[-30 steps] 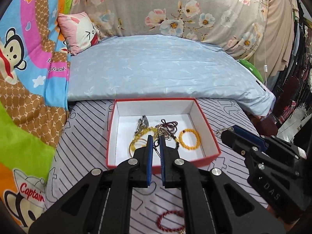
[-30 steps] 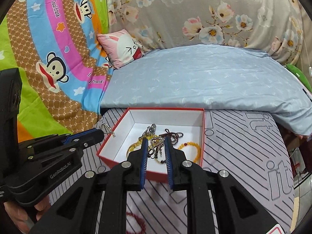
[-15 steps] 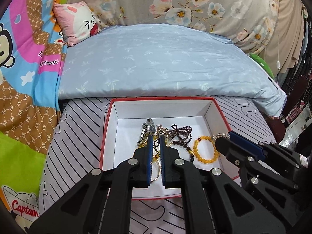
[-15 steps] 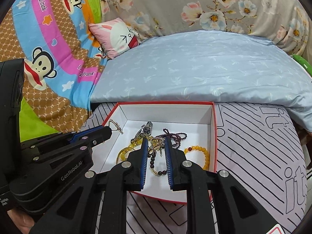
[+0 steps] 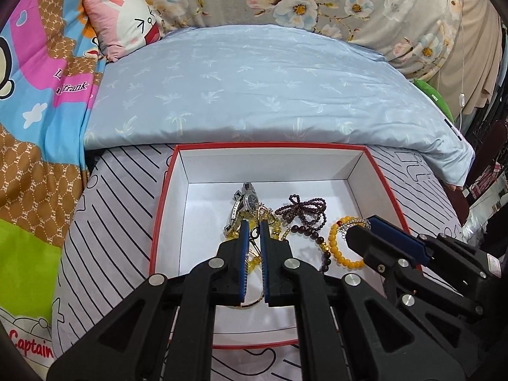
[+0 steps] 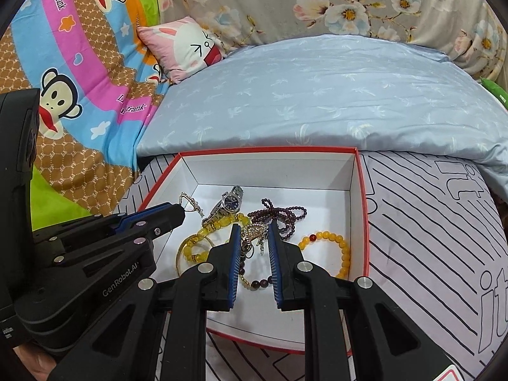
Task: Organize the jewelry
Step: 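Carry both silver pieces into the red box and open both grippers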
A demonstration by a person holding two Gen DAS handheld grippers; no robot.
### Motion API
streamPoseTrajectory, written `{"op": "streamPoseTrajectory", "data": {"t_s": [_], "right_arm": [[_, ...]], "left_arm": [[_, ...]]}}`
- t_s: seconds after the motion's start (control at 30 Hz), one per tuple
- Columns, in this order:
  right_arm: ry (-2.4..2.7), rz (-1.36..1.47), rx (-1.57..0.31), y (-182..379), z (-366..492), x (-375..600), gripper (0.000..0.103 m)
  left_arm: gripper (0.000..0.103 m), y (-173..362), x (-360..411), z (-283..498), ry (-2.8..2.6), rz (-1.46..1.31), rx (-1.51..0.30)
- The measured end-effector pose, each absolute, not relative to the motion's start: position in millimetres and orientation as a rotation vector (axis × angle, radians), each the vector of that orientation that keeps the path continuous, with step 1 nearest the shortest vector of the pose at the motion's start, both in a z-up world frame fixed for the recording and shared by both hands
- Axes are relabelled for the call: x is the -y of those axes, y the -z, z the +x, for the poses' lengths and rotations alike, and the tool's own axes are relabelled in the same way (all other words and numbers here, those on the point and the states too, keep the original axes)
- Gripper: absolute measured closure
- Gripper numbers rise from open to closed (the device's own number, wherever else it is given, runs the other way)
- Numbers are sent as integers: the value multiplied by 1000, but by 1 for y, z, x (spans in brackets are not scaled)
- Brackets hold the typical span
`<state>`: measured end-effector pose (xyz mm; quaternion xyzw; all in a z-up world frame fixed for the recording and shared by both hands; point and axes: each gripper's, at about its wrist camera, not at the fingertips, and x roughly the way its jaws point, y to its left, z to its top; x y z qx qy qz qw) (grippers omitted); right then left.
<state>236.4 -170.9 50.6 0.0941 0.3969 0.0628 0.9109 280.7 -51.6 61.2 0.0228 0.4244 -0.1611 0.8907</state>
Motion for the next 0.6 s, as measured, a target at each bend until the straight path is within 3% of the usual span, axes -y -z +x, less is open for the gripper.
{"op": "streamPoseTrajectory", "data": {"t_s": [0.17, 0.37, 0.6], "right_arm": [[-137, 183, -833, -45, 241, 168, 82], [-115, 194, -818, -48, 236, 174, 77], [-110, 191, -804, -56, 229, 176, 72]], "left_arm": [[97, -56, 55, 282, 350, 50, -891], [71, -56, 53, 282, 317, 52, -878], [70, -58, 50, 277, 307, 50, -873]]}}
